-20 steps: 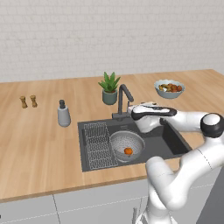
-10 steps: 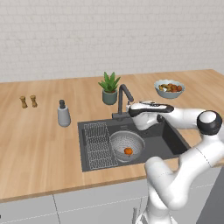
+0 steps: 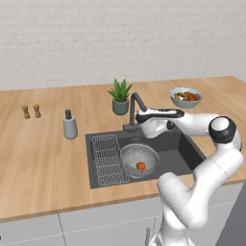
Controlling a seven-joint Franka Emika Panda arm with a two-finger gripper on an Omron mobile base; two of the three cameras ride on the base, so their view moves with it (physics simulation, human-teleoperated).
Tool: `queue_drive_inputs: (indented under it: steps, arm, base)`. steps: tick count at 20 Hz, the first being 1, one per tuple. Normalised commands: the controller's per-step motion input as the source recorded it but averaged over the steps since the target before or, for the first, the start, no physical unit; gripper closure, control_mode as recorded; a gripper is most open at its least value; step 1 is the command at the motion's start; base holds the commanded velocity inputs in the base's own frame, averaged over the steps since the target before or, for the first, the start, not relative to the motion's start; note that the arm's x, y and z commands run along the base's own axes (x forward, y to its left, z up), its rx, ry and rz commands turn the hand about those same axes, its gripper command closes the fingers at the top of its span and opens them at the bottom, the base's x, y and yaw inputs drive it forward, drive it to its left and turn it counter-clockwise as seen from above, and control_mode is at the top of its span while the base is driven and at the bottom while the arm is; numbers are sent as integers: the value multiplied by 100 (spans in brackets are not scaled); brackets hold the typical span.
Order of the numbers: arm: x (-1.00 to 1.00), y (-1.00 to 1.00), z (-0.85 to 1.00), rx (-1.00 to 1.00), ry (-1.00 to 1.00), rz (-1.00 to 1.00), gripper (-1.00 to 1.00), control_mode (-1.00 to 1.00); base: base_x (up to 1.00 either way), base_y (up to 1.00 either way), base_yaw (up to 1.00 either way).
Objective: Put the colander in the sink, put the tangerine in the colander, and turn on the sink faucet and pour water over the colander.
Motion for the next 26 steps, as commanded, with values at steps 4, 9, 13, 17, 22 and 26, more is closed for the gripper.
queue_drive_inputs:
  steps: [4,9,13,17,22,26]
  arm:
    - [6,-1,-7,0,-2,0,-100,-100]
    - [1,-11,-11,0,-2,0,-100,-100]
    - [0,-24,-12,0,0,0,-100,-100]
    - [3,-16,-4,0,0,0,-100,-100]
    - [12,-3,0,0,0,0,-100,-100]
    - [13,0,0,0,0,0,-100,-100]
  base:
    - [0,0,0]
    - [0,0,0]
    - [0,0,0]
    - [0,0,0]
    - [0,0,0]
    - [0,0,0]
